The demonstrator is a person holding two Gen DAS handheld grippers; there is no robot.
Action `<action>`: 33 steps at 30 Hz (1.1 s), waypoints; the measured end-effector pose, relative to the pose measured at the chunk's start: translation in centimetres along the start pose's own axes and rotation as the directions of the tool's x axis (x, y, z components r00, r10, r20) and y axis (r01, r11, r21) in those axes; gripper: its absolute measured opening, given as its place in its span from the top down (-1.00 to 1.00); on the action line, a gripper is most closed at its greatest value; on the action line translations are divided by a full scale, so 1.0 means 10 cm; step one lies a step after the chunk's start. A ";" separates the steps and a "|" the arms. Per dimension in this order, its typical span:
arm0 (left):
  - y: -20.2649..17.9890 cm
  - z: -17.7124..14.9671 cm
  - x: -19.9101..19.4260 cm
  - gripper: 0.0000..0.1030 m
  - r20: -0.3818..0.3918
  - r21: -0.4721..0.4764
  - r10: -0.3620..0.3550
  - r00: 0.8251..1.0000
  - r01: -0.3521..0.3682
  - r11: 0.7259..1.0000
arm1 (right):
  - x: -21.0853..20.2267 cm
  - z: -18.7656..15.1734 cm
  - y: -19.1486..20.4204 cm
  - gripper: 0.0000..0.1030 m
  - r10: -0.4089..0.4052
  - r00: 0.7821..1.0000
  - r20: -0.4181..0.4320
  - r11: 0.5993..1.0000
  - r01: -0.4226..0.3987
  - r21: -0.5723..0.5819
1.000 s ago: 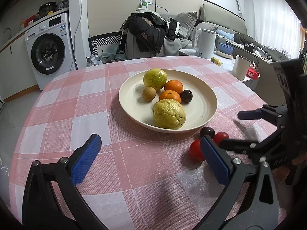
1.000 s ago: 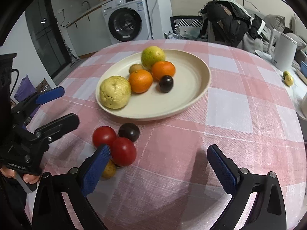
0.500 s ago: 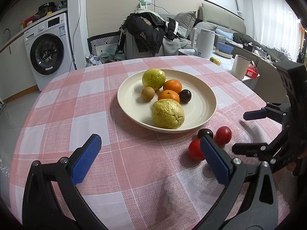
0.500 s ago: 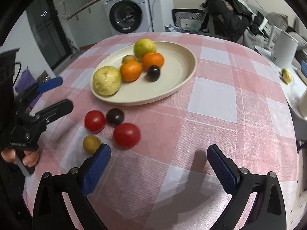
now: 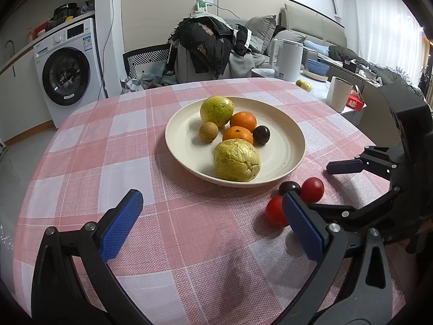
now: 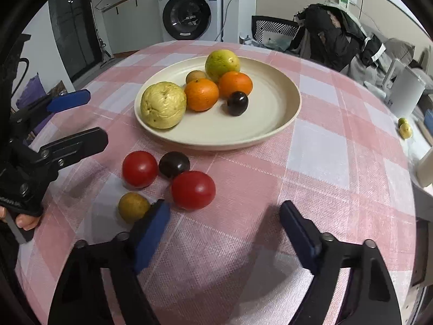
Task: Organize fruits
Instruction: 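Move both open tools back toward the red tomatoes, then grasp a red tomato with the right tool while the left tool grasps another tomato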
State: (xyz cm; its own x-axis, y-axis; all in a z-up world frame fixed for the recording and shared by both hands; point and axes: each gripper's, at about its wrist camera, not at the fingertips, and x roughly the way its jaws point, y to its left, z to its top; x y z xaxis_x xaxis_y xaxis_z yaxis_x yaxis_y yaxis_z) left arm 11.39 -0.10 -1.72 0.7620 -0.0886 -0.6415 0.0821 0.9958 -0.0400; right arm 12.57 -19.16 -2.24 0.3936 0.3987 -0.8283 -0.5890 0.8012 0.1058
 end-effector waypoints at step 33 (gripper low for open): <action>-0.05 0.01 0.13 -0.99 -0.080 -0.014 -0.079 0.994 0.078 0.997 | -0.30 0.12 -0.05 0.39 0.105 0.982 0.159 0.993 -0.113 0.043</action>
State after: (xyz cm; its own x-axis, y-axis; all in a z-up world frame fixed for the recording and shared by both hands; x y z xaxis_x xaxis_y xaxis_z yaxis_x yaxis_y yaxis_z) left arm 12.45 -0.71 -2.44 0.6990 -0.1648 -0.6959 0.1323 0.9861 -0.1006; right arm 12.55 -20.18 0.85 0.4369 0.5465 -0.7145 -0.5986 0.7695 0.2225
